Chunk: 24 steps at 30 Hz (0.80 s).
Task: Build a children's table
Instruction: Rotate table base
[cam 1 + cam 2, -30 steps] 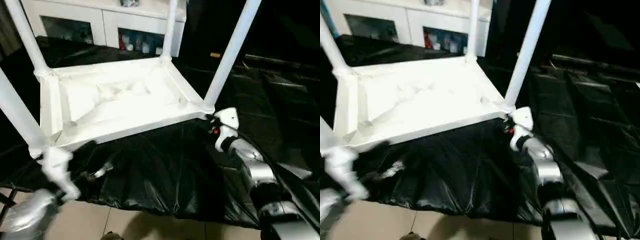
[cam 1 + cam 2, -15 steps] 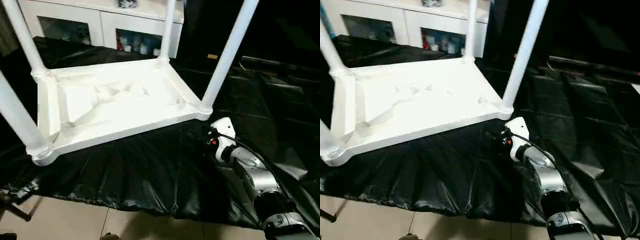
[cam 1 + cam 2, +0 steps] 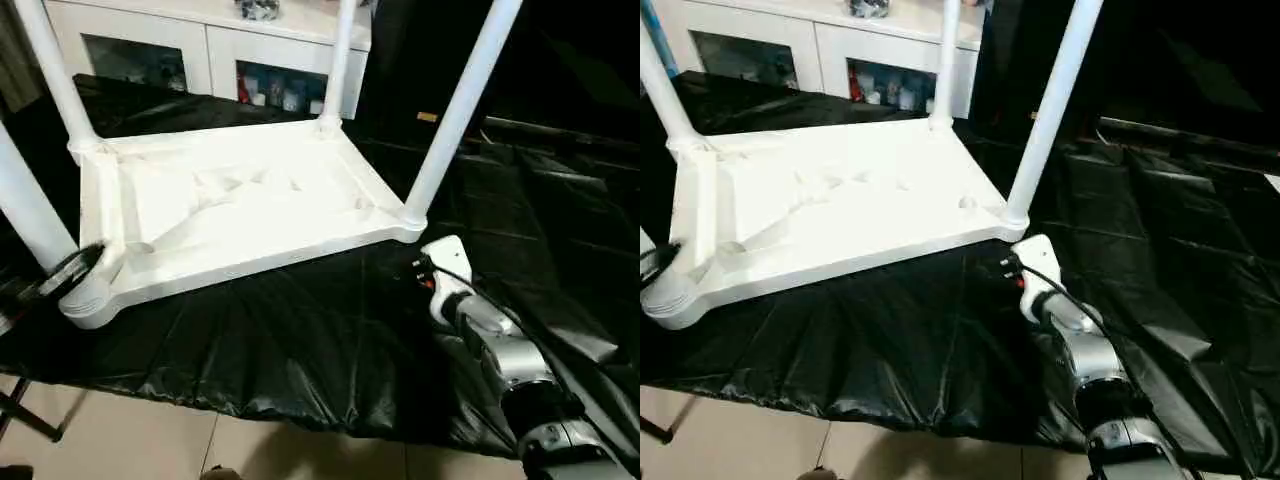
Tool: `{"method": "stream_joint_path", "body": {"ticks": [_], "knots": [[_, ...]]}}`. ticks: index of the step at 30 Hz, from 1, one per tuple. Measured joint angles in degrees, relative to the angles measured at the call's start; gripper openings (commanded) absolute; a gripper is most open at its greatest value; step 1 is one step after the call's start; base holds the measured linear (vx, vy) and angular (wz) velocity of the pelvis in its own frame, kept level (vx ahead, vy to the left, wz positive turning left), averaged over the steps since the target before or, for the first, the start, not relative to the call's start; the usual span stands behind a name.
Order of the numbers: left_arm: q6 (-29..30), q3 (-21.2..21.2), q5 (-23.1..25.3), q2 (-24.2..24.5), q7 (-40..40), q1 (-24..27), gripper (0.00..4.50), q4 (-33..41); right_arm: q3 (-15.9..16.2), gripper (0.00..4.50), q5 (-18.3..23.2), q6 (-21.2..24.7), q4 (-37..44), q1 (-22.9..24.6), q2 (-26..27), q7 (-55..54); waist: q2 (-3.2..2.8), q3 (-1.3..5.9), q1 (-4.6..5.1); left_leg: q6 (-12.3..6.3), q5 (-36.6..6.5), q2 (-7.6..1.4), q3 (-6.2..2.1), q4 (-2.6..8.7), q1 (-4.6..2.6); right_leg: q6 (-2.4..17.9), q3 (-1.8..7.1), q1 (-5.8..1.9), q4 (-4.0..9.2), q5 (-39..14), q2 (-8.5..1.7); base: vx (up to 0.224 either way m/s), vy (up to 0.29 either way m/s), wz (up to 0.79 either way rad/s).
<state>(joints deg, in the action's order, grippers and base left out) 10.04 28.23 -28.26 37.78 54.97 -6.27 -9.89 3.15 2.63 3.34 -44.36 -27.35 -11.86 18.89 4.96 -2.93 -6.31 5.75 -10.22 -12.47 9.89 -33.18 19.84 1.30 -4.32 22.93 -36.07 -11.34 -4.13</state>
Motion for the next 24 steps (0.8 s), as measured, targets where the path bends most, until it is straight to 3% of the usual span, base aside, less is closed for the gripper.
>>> {"method": "stream_joint_path", "body": {"ticks": [6, 16, 19, 24], "knots": [[3.84, -4.54, -1.58, 0.27, 5.17, -1.80, 4.50, 0.81, 0.14, 4.47, -0.67, -1.39, -8.11, -5.56, 1.41, -1.55, 0.10, 0.07, -0.09, 0.01, 0.01, 0.02, 0.03, -0.06, -0.09, 0.00, 0.09, 0.00, -0.15, 0.00, 0.00, 0.000, 0.000, 0.00], [18.03, -15.37, -10.89, 2.86, 12.98, 5.59, 4.50, 18.37, 0.71, 4.47, -1.36, -4.05, -15.07, -11.96, 5.41, -0.86, 0.33, 0.11, 0.11, -0.01, -0.01, 0.01, 0.13, -0.16, 0.12, -0.01, 0.28, 0.17, -0.20, 0.00, 0.07, 0.000, 0.000, 0.00], [21.11, -18.31, -12.90, 1.29, 12.09, 5.65, 4.50, 23.14, 0.82, 4.47, -1.55, -5.15, -17.12, -13.27, 6.57, -0.06, 0.45, 0.10, 0.14, 0.00, 0.00, 0.00, 0.14, -0.17, 0.11, -0.01, 0.29, 0.18, -0.21, 0.00, 0.08, 0.000, 0.000, 0.00], [22.65, -25.11, -12.57, -4.82, 9.45, 0.33, 4.50, 24.38, 1.45, 4.47, -2.51, -6.27, -18.32, -13.26, 8.28, 1.26, 0.66, 0.03, 0.27, 0.01, 0.01, -0.01, 0.12, -0.47, 0.15, -0.04, 0.39, 0.15, -0.39, 0.02, 0.11, 0.000, 0.000, 0.00]]}}
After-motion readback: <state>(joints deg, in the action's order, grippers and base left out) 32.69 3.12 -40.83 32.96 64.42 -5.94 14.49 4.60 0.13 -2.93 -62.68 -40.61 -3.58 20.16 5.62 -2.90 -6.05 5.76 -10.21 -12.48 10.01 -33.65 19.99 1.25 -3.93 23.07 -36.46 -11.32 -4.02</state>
